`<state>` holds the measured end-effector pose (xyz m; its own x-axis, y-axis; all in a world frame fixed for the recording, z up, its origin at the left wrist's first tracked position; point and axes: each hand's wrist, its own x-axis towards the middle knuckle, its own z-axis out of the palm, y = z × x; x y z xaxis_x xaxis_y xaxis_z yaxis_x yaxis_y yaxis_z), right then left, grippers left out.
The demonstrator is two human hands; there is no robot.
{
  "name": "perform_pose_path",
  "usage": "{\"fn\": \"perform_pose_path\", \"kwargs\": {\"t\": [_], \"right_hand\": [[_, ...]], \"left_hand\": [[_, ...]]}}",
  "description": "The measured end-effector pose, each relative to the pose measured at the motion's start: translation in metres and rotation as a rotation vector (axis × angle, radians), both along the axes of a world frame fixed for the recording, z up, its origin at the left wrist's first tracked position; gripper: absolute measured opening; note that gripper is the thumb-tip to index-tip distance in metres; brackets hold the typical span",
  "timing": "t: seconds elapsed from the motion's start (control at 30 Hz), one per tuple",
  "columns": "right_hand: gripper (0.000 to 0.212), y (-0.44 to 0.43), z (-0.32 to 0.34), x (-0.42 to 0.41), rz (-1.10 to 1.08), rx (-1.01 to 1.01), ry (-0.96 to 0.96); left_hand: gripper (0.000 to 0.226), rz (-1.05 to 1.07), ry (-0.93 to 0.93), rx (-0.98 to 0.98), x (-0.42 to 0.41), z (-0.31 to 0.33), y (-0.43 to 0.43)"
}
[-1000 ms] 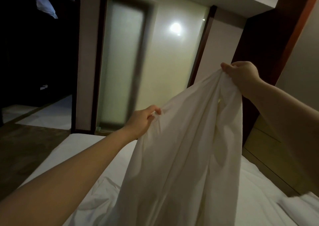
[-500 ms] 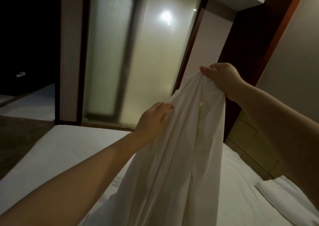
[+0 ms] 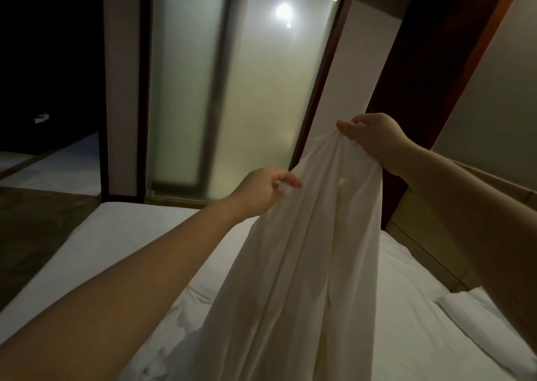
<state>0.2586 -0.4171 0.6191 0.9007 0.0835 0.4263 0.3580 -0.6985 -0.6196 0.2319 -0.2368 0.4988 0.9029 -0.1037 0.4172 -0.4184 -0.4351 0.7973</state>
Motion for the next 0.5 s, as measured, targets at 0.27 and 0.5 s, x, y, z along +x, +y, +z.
{"fn": "perform_pose_path", "kwargs": {"t": [0.27,0.5], "right_hand": [[0.031,0.0117,-0.0023,0.0025,0.025,-0.034,-0.041],[0.030,0.0093,-0.0061,0.0068,0.026,-0.020,-0.021]], "left_hand": [[0.034,0.096,-0.022,0.076,0.0076,-0.0092,-0.0058],[0.046,-0.321,0.354,-0.348,0.0017,-0.0040,0.0033]]}}
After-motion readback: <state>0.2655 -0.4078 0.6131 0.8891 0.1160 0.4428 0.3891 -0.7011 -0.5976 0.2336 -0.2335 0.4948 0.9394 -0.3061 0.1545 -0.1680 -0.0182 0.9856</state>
